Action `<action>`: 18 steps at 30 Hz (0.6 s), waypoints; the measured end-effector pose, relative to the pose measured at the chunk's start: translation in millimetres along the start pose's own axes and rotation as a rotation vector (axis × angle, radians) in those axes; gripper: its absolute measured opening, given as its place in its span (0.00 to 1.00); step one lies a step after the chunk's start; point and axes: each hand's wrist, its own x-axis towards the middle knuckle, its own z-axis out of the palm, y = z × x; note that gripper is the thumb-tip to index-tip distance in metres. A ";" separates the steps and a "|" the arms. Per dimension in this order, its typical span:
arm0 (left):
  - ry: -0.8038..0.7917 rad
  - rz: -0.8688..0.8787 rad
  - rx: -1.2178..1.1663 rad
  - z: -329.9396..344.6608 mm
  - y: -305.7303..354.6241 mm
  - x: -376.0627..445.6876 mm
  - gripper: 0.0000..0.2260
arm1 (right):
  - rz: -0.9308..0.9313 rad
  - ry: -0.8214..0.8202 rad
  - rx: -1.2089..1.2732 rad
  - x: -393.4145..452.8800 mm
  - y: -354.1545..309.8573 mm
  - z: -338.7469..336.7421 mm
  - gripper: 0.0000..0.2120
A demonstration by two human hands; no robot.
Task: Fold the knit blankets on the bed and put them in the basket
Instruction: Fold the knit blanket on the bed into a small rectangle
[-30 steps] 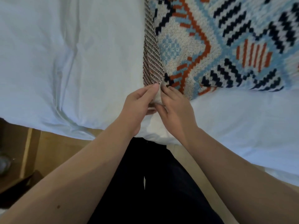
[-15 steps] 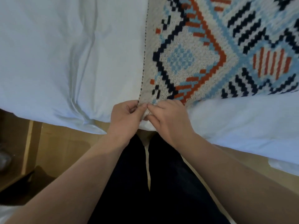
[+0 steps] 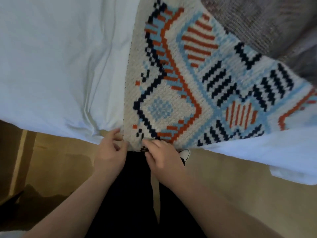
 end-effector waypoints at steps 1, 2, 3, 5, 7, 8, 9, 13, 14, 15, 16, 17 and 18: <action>0.070 0.074 0.090 6.7 9.6 -4.2 0.21 | 0.015 0.045 -0.017 -5.0 10.1 -13.3 0.19; 0.124 0.185 0.160 15.4 20.7 -9.2 0.24 | 0.028 0.081 -0.047 -9.9 20.5 -25.5 0.19; 0.135 0.316 0.210 28.1 34.5 -15.3 0.23 | 0.043 0.102 -0.069 -14.2 30.7 -37.5 0.19; 0.052 0.543 0.227 63.1 64.9 -25.9 0.17 | 0.055 0.138 -0.090 -21.7 52.9 -59.5 0.19; -0.068 0.676 0.219 98.6 98.7 -33.4 0.17 | 0.075 0.203 -0.083 -29.7 78.7 -80.4 0.19; -0.087 0.741 0.231 115.2 116.4 -35.4 0.18 | 0.092 0.239 -0.066 -33.9 93.6 -91.2 0.19; -0.085 0.804 0.254 131.1 134.7 -36.7 0.18 | 0.107 0.279 -0.054 -39.0 109.9 -102.3 0.20; -0.068 0.997 0.410 195.6 200.4 -39.1 0.18 | 0.151 0.499 -0.015 -66.2 183.9 -144.6 0.20; -0.068 1.008 0.445 213.2 213.3 -42.4 0.18 | 0.159 0.528 0.004 -74.1 202.4 -153.8 0.20; -0.083 0.999 0.469 230.7 224.2 -47.5 0.17 | 0.170 0.547 0.013 -83.4 220.3 -162.1 0.20; -0.094 0.984 0.475 247.6 233.0 -54.2 0.17 | 0.184 0.564 0.016 -94.4 236.8 -169.5 0.20; -0.102 0.962 0.471 263.2 240.5 -62.0 0.18 | 0.204 0.580 0.024 -107.1 252.3 -176.6 0.19; -0.111 0.943 0.459 277.2 247.3 -70.4 0.18 | 0.224 0.597 0.038 -119.5 266.0 -183.8 0.18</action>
